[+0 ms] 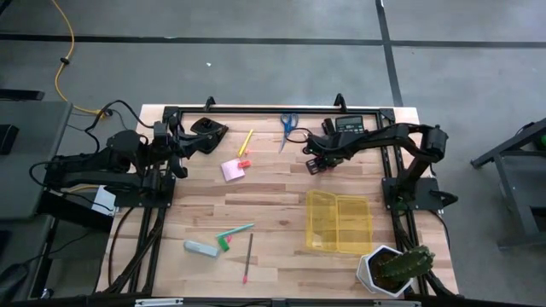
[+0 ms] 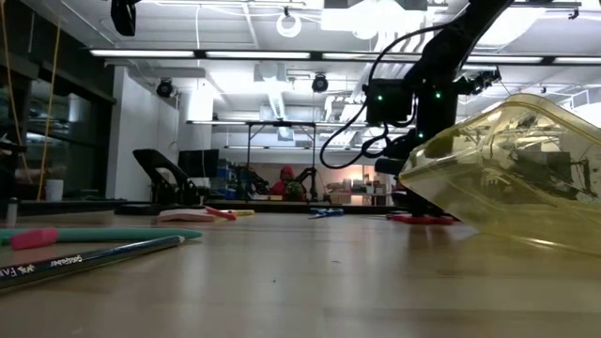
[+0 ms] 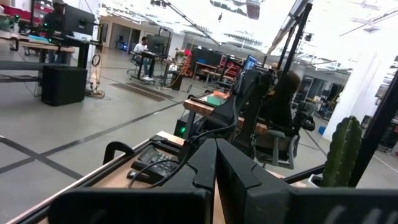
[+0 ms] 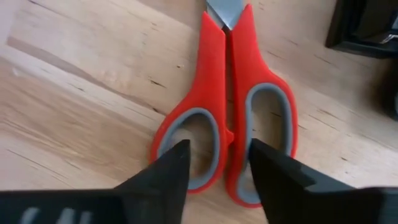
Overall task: Pack school essentials
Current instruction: Put the red scissors into the supply box
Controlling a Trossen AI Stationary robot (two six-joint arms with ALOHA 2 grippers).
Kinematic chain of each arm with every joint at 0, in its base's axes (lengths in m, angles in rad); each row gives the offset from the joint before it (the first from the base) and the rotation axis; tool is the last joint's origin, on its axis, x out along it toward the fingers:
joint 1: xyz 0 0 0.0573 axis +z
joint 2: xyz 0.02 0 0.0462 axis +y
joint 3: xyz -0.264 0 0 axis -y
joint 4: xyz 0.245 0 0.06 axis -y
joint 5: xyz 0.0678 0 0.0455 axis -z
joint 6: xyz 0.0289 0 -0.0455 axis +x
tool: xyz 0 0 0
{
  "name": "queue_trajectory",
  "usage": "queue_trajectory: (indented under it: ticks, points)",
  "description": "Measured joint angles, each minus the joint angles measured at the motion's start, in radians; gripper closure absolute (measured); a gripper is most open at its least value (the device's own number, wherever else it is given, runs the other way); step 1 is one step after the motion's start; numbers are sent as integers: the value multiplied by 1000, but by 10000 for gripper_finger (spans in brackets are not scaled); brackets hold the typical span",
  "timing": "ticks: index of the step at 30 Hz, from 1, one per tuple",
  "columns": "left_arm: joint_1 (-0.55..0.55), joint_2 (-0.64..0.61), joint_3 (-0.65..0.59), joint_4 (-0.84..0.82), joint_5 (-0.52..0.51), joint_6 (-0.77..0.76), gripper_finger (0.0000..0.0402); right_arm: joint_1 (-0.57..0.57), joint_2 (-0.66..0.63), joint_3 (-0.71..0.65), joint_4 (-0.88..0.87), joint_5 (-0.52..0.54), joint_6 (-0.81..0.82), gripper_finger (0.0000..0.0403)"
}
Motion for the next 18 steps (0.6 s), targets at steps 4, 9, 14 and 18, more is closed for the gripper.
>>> queue_trajectory:
  ticks: [4,9,14,18]
  points:
    - [0,0,0,0,-5,0,402,-1,1,-1,1,15,21,339]
    - [0,0,0,0,-15,0,402,1,-9,-4,-1,19,17,374]
    - [0,0,0,0,-14,0,401,-2,-70,-12,-22,39,14,374]
    - [0,0,0,0,-14,0,401,-1,-158,-11,-34,28,0,374]
